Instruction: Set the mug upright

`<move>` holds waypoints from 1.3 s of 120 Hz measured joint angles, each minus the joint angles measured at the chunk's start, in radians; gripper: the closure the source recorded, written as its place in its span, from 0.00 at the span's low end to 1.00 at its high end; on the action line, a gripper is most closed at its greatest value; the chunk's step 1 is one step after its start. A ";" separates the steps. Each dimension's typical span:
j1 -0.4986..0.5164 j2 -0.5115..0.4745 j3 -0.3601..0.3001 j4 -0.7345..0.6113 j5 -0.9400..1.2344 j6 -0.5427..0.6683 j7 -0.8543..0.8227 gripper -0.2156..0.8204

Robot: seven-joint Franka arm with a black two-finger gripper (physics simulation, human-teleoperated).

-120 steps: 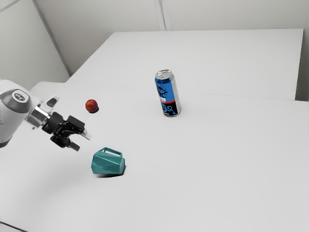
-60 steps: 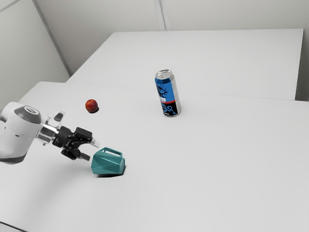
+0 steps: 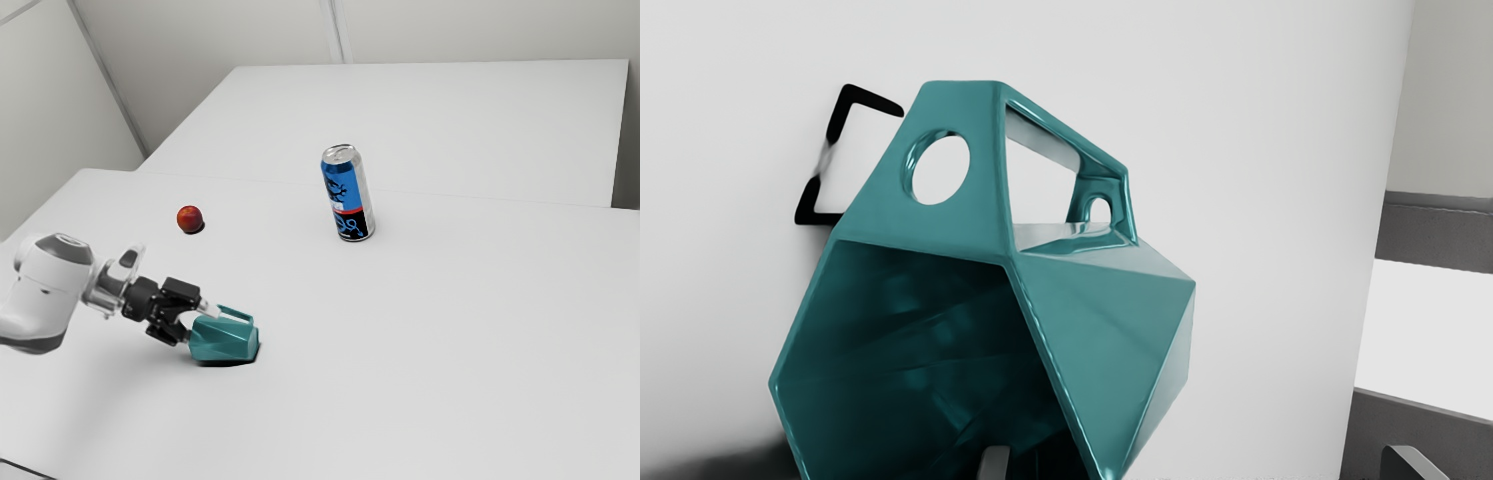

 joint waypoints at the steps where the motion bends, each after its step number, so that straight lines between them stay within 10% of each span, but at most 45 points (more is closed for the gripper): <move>1: 0.000 0.001 0.000 0.000 -0.001 -0.001 0.002 0.21; 27: -0.001 0.001 -0.009 0.008 -0.018 -0.019 0.044 0.69; 48: 0.001 -0.002 -0.014 0.018 -0.017 -0.028 0.068 0.87; 96: -0.002 -0.098 -0.086 0.044 0.010 -0.034 0.083 0.96; 156: -0.004 -0.005 -0.303 0.340 0.738 0.131 -0.216 0.97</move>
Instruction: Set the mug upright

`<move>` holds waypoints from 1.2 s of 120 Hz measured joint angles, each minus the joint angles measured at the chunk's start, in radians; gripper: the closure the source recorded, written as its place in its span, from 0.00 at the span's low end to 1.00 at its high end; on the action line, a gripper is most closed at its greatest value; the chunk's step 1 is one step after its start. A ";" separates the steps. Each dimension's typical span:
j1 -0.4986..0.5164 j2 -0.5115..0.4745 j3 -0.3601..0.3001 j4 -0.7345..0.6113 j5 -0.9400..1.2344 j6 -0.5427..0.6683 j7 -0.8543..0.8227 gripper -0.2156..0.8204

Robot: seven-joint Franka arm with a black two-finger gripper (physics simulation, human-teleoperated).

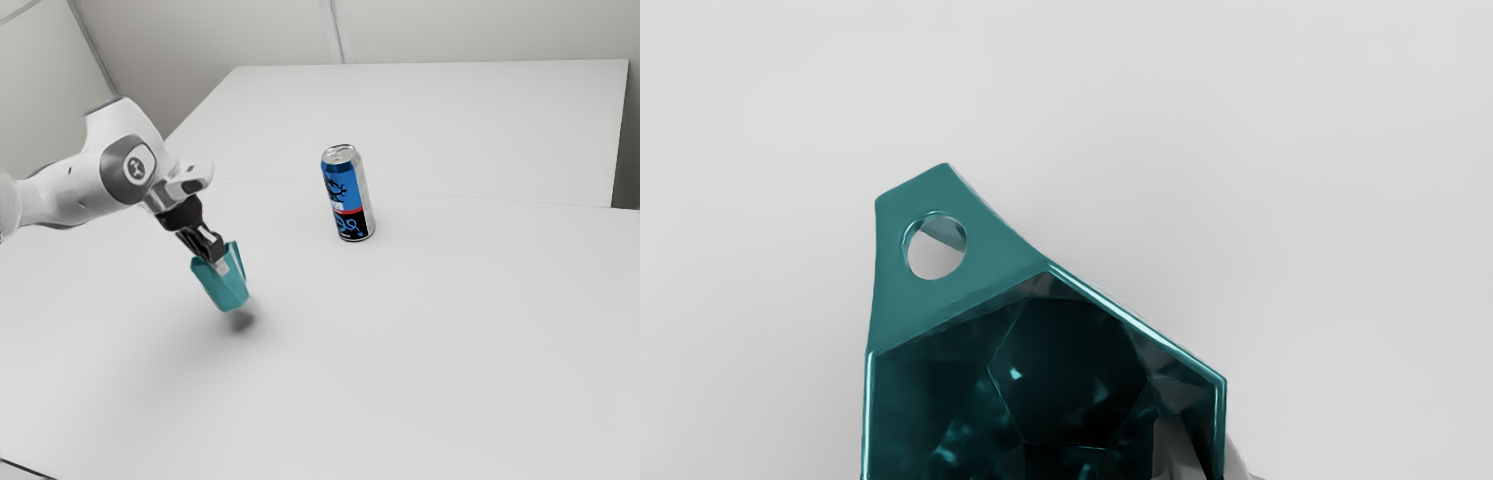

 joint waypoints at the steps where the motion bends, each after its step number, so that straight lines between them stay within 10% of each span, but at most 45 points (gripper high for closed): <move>1: 0.001 0.004 -0.003 0.004 0.009 0.005 -0.005 0.97; 80: -0.017 0.130 -0.047 -0.023 0.188 0.282 -0.271 0.96; 113: -0.017 0.119 -0.056 -0.021 0.183 0.289 -0.316 0.47; 144: -0.029 0.037 -0.075 0.169 0.138 0.115 -0.340 0.29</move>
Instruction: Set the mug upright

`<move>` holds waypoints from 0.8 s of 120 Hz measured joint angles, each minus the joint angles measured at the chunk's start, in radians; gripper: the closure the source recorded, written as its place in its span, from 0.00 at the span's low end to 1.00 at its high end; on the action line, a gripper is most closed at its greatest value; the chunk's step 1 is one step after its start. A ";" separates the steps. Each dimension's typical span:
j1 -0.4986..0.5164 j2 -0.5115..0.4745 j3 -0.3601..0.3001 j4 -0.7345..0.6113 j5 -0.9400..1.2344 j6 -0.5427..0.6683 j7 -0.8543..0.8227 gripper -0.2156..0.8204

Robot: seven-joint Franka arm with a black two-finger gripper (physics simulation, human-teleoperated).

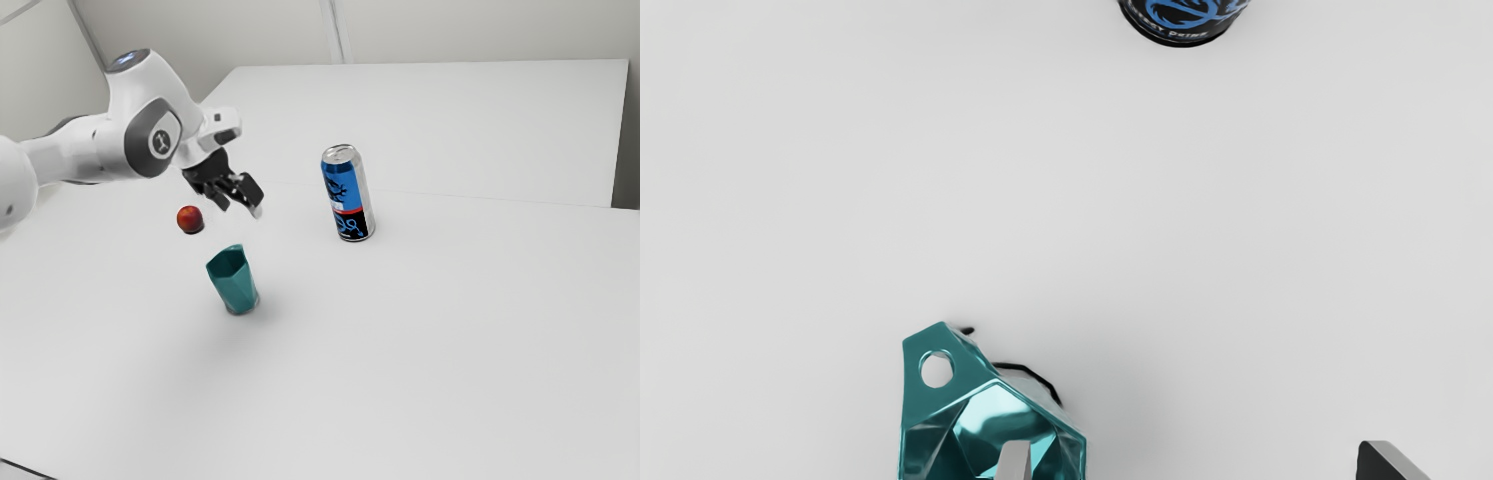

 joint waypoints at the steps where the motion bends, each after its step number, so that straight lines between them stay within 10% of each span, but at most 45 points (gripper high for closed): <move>1: -0.001 0.000 0.000 0.016 -0.001 -0.013 -0.001 0.28; 44: -0.051 -0.013 0.015 0.334 0.031 -0.403 -0.021 0.22; 96: 0.016 -0.021 0.018 0.365 0.045 -0.513 -0.028 0.21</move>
